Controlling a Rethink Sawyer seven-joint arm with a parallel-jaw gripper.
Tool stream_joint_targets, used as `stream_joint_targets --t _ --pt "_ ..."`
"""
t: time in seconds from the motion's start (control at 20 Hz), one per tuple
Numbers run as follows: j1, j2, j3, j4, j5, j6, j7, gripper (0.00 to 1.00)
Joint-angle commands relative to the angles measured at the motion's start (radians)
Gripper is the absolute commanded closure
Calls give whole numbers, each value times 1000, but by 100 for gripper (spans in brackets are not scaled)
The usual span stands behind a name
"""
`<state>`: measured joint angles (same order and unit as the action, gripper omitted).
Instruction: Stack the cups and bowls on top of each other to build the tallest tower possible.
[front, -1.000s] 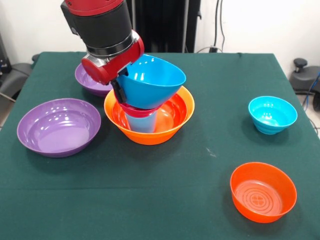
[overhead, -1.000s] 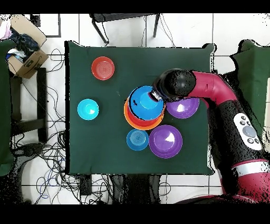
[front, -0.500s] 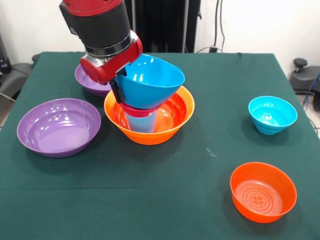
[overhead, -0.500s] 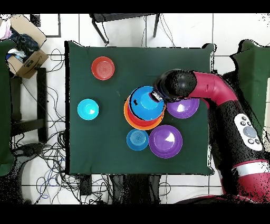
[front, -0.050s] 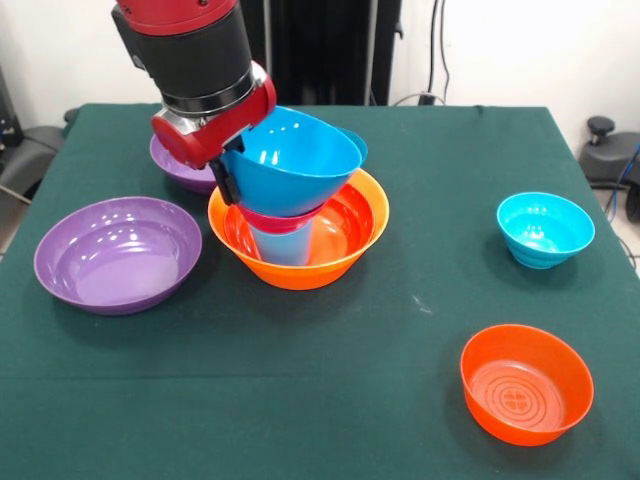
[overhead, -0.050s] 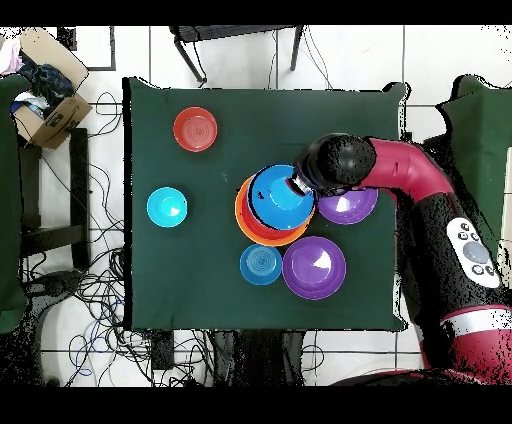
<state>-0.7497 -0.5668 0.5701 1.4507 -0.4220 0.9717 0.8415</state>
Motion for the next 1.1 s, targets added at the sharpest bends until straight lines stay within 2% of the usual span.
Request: stream_joint_targets --t 0.05,0.9,0.95,1.1 --pt "46 40 -43 29 -3 81 70 100" --pt "23 48 -21 40 8 57 36 100" --pt "24 48 -30 41 18 60 61 0" --pt "15 55 -6 43 33 46 45 0"
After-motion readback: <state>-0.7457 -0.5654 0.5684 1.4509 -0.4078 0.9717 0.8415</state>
